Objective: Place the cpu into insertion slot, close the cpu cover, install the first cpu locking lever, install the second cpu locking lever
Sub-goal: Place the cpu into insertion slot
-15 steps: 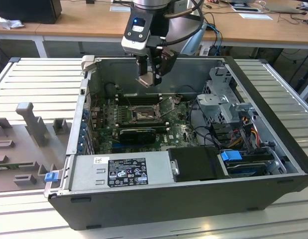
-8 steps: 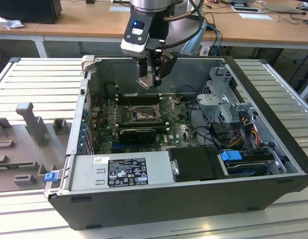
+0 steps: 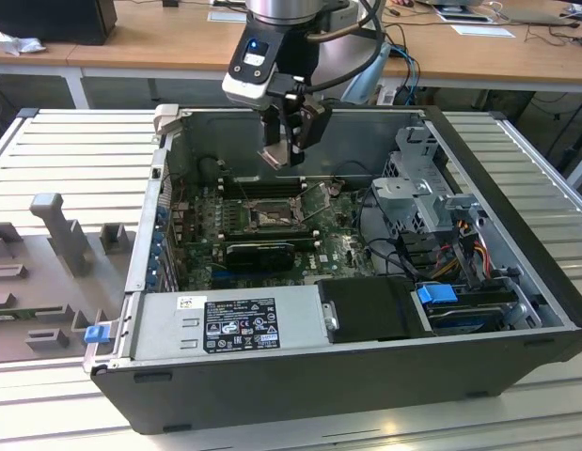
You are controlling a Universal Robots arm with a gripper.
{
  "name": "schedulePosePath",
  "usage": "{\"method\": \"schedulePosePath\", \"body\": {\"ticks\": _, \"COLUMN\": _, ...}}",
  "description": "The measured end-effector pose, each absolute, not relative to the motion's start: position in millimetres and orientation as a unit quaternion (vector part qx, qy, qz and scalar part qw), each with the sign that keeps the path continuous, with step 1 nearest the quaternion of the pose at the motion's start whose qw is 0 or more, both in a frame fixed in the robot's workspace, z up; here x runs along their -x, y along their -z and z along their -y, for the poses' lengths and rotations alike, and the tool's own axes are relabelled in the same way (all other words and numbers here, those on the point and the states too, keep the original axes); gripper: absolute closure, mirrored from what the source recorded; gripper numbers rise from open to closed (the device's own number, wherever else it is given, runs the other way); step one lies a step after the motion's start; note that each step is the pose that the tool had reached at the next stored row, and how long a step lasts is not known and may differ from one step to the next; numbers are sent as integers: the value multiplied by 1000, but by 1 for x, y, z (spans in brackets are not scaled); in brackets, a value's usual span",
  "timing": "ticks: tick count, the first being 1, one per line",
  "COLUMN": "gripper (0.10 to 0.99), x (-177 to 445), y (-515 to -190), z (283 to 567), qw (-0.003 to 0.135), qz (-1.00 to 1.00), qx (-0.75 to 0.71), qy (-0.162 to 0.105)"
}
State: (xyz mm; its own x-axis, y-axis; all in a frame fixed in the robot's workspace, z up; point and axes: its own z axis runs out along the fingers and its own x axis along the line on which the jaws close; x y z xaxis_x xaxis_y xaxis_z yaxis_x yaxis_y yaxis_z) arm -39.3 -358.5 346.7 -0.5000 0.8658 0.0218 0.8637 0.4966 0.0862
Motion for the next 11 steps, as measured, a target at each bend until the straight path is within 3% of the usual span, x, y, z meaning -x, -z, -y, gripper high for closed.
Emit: {"method": "schedulePosePath", "body": {"ticks": 11, "gripper": 557, "x": 39, "y": -346, "z": 359, "qw": 16, "qz": -819, "qx": -572, "qy": -41}}
